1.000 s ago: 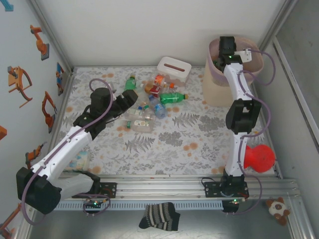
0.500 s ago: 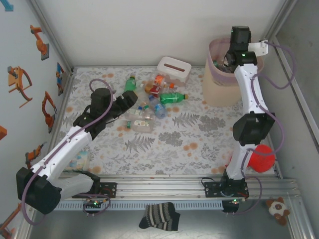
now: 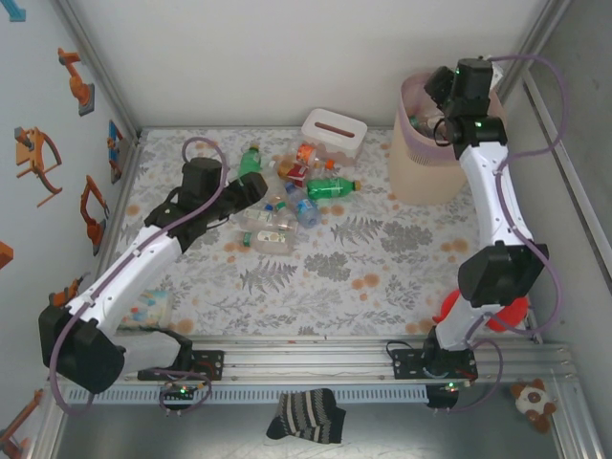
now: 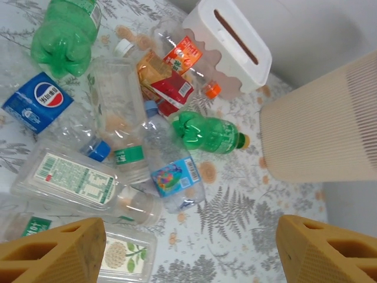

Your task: Put the plastic bottles in the bin

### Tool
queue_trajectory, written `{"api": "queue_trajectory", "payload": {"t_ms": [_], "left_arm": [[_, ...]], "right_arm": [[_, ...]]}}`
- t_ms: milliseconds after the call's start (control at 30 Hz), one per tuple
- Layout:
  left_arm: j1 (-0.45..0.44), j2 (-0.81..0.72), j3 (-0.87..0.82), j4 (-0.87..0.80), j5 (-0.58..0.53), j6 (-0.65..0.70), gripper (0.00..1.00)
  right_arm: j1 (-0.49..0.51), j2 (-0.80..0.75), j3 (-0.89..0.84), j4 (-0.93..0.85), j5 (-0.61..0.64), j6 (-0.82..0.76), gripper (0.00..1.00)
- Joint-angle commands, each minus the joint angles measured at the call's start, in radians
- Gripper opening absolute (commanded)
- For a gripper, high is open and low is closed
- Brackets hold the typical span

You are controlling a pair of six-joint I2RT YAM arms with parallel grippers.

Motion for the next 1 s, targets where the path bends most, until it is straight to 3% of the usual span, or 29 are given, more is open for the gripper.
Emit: {"api": "queue_trajectory", "payload": {"t_ms": [0, 200, 400, 667, 967], "left_arm": [[0.009, 0.041, 0.072, -0.126, -0.017, 0.169, 0.76], [0.021, 0.101, 0.166, -0.263, -0.046, 0.32, 0.76], [0.059, 0.089, 0.139, -0.252, -0.03, 0.283, 0.76], [0.147, 0.023, 0.043, -0.192, 0.039, 0.183, 0.76], [0.265, -0.078, -0.065, -0.139, 0.119, 0.089, 0.76]], "right_arm": [[0.01, -0.074, -0.04, 0.024, -0.31, -0.262, 0.74], [0.054, -0.11, -0.152, 0.004, -0.705, -0.549, 0.71], [0.17, -0.131, -0.261, -0.091, -0.87, -0.88, 0.72], [0.37, -0.1, -0.422, -0.084, -0.861, -1.102, 0.69], [0.573, 0.081, -0.414, -0.093, -0.684, -1.207, 0.61]]}}
